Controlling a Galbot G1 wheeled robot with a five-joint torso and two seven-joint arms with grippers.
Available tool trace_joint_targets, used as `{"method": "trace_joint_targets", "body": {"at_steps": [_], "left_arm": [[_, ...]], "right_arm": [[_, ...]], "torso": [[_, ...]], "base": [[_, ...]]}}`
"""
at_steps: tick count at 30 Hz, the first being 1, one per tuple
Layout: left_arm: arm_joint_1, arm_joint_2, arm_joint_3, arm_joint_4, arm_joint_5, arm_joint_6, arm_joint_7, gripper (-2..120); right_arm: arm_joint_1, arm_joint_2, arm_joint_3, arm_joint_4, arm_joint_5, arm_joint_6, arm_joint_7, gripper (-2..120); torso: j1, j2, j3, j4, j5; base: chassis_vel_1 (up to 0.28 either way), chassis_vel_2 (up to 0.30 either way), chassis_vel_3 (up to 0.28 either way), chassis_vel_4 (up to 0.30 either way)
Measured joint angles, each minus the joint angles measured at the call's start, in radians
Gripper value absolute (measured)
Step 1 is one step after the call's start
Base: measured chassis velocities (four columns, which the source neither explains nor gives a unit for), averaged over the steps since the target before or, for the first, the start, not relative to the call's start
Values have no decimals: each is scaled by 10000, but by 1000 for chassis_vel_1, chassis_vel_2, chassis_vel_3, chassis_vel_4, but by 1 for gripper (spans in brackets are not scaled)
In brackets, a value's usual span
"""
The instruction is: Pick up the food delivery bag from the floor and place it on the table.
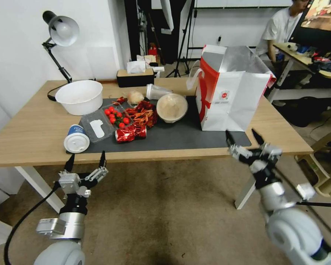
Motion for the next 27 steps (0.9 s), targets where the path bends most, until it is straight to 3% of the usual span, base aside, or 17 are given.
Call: {"method": "trace_joint_targets", "body": {"at_steps": [7, 27], "left_arm": [[151, -137, -26, 671, 365, -691, 223, 100], [232, -311, 14, 1112, 626, -1005, 140, 100]], "right_arm": [[-412, 759, -473, -638, -371, 199, -597, 100], [-442, 785, -581, -715, -240, -59, -895, 100]], "torso": [[0, 0, 1, 5, 5], [1, 0, 1, 3, 6]], "base": [[0, 0, 0, 0], [0, 0, 0, 0]]}}
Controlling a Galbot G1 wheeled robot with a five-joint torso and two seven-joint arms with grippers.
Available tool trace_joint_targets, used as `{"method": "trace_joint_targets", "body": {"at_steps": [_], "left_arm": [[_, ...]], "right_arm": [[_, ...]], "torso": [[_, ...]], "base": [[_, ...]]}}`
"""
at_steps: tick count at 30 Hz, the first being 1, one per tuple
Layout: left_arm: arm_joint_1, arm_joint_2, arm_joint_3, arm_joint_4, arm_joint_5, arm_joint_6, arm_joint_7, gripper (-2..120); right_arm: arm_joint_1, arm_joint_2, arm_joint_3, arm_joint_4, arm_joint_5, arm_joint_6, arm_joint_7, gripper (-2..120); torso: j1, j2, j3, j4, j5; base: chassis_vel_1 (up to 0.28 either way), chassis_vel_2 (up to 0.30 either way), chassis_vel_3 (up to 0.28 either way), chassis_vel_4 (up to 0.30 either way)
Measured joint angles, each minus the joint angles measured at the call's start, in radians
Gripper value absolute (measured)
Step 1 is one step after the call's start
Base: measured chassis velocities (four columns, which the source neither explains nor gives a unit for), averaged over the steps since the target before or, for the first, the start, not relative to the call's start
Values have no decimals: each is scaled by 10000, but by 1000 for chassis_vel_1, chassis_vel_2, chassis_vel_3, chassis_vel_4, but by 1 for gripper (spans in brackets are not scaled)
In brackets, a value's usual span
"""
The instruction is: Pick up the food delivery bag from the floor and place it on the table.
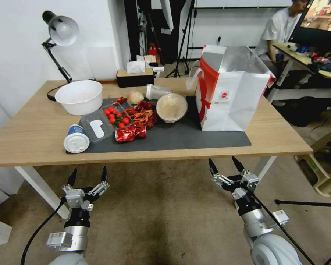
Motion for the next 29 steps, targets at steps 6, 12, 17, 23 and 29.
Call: {"method": "trace_joint_targets", "body": {"at_steps": [6, 12, 17, 23, 29], "left_arm": [[3, 4, 4, 0, 0, 0, -5, 100], [3, 7, 8, -4, 0, 0, -10, 100], [3, 11, 10, -7, 0, 2, -12, 100], [4, 13, 11, -13, -4, 5, -13, 100], [3, 13, 11, -16, -7, 7, -14, 100]], "right_arm": [[0, -6, 6, 9, 0, -9, 6, 100], [3, -11, 11, 12, 4, -15, 12, 100], [6, -14, 14, 16, 9, -19, 16, 100], [7, -16, 15, 20, 16, -19, 21, 100], [7, -17, 15, 22, 18, -20, 25, 100]], "torso": [[0, 0, 0, 0, 0], [1, 0, 0, 0, 0], [0, 0, 0, 0, 0], [2, 0, 0, 0, 0], [2, 0, 0, 0, -1]], "base": [[0, 0, 0, 0], [0, 0, 0, 0], [0, 0, 0, 0], [0, 0, 0, 0], [0, 0, 0, 0]]}}
